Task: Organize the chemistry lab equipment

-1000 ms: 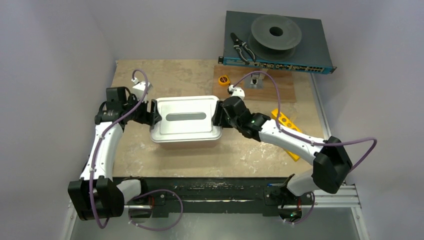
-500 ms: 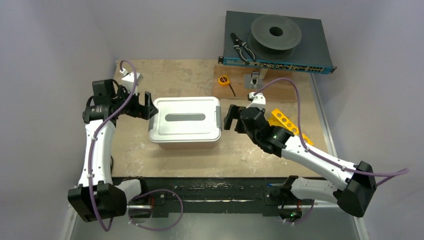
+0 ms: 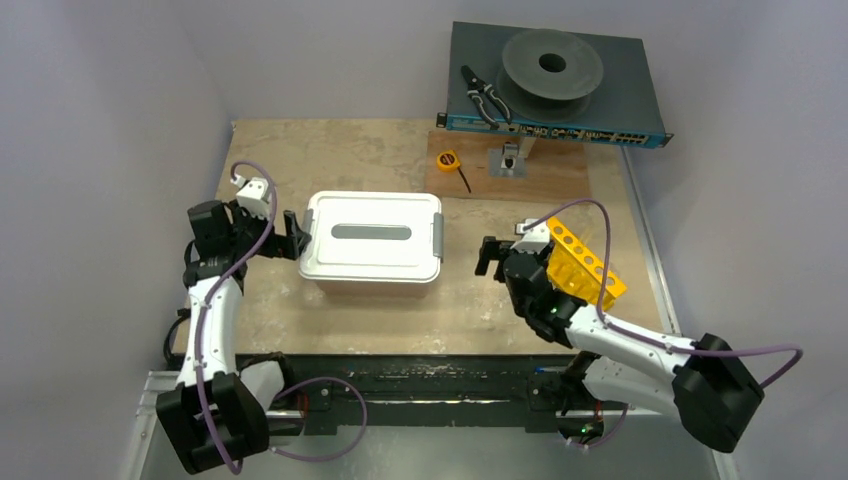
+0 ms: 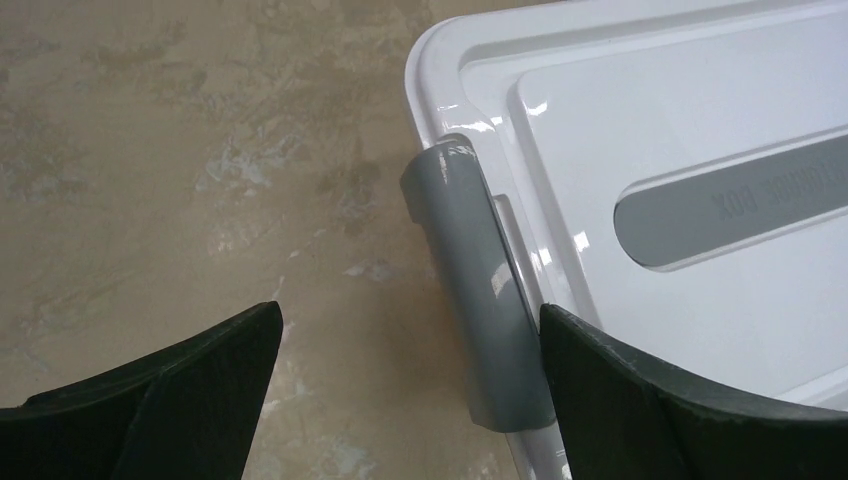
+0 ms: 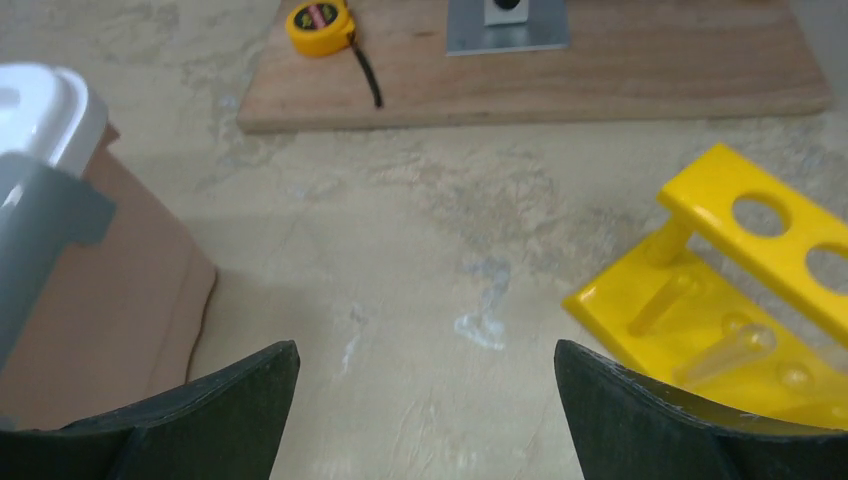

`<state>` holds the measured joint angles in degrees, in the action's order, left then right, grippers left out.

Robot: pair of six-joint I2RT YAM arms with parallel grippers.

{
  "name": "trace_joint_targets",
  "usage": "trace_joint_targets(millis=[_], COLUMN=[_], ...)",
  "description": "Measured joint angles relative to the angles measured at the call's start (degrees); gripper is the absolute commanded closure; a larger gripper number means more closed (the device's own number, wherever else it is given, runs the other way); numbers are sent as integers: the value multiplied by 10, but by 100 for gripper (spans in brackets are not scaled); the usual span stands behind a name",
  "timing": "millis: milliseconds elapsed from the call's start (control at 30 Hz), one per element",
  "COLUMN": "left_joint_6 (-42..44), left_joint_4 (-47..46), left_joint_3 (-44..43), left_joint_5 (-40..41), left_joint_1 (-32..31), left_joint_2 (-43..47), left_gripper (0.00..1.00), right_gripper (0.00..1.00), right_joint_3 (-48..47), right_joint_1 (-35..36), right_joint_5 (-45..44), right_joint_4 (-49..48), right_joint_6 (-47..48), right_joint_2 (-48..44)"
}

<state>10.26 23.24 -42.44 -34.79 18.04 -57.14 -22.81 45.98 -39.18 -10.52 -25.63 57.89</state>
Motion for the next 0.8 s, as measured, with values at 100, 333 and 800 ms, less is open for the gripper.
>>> trace_joint_targets(millis=[100,333,800], left_joint_6=[-24,-78,-98], left_joint_4=[-104,-256,-466], left_joint_3=[20,23,94], left_joint_5=[-2,0,57], left_joint_1=[-2,-10,-48], left_joint_2=[-30,-116,-132], left_gripper=[0,0,0], right_gripper=[1,1,1], right_joint_3=[-5,-7,-16], right_joint_1=[-40,-114,-304], right_joint_5=[-1,33,104], right_joint_4=[-70,-159,-274], right_joint_6=[35,95,175], right_joint_2=[31,74,128])
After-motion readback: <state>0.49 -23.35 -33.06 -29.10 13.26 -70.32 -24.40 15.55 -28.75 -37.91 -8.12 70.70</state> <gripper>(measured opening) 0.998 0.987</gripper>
